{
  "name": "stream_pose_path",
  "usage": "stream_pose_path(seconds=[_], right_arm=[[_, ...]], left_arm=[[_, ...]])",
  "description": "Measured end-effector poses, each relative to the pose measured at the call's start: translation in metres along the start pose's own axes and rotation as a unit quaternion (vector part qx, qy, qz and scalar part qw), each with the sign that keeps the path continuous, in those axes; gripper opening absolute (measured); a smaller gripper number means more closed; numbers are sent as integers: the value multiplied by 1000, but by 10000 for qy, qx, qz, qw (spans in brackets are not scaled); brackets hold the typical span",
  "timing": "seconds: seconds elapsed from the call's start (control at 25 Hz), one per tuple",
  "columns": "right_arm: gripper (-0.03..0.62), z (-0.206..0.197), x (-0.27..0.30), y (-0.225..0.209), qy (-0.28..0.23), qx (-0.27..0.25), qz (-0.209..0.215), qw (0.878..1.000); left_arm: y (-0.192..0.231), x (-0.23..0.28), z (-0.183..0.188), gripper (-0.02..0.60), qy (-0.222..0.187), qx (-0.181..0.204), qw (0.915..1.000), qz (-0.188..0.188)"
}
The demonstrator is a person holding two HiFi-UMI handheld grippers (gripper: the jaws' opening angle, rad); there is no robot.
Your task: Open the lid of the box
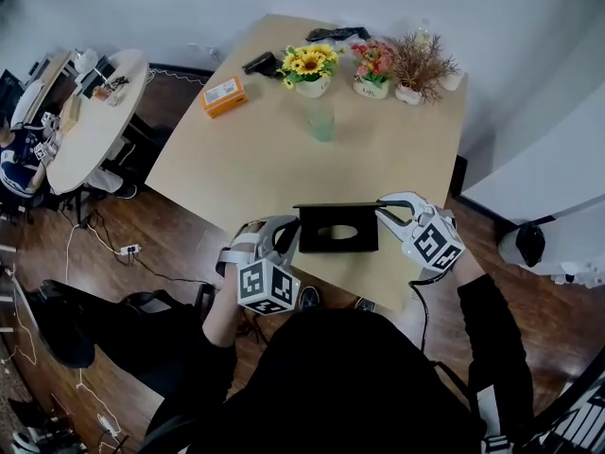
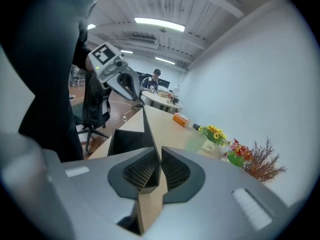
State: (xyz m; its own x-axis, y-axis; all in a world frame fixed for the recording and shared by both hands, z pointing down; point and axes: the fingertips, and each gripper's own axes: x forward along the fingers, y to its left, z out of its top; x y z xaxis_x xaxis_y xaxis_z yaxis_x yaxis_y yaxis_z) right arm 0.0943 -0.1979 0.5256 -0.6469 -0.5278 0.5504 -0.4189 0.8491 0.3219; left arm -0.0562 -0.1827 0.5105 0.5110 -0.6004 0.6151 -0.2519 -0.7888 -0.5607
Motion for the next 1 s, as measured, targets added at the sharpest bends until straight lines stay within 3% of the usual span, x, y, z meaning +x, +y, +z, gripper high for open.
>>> stream_pose_path(seconds=[0.08, 0.2, 0.32, 0.4, 0.52, 0.56, 0.92, 0.96, 1.0], right_arm=[[46, 1, 3, -11, -105, 455, 255, 9986], [48, 1, 11, -34, -292, 1316, 611, 9890], [48, -3, 22, -60, -599, 2535, 1031, 9600], [49, -9, 32, -80, -846, 3623, 1313, 9189], [44, -30, 53, -109, -1071, 5290, 1522, 8280], [41, -42, 61, -116, -1061, 5679, 1478, 8028], [26, -126, 108, -112, -1189, 7470, 1507, 6365], [25, -131, 111, -110, -1229, 7550, 1517, 6260], [26, -134, 114, -109, -1253, 7570, 1503, 6234]], left_arm=[[-15, -11, -6, 0, -58, -399, 9991, 105], [-50, -10, -27, 0, 4, -1125, 9933, -264], [-67, -13, -46, 0, 160, -1693, 9849, -322], [-68, -20, -54, 0, 211, -2111, 9770, -233], [-66, -31, -70, 0, 349, -2599, 9649, -104], [-66, -35, -76, 0, 417, -2713, 9616, -59], [-71, -58, -96, 0, 875, -3196, 9430, 290], [-72, -59, -95, 0, 900, -3206, 9425, 297], [-73, -59, -94, 0, 919, -3201, 9424, 301]])
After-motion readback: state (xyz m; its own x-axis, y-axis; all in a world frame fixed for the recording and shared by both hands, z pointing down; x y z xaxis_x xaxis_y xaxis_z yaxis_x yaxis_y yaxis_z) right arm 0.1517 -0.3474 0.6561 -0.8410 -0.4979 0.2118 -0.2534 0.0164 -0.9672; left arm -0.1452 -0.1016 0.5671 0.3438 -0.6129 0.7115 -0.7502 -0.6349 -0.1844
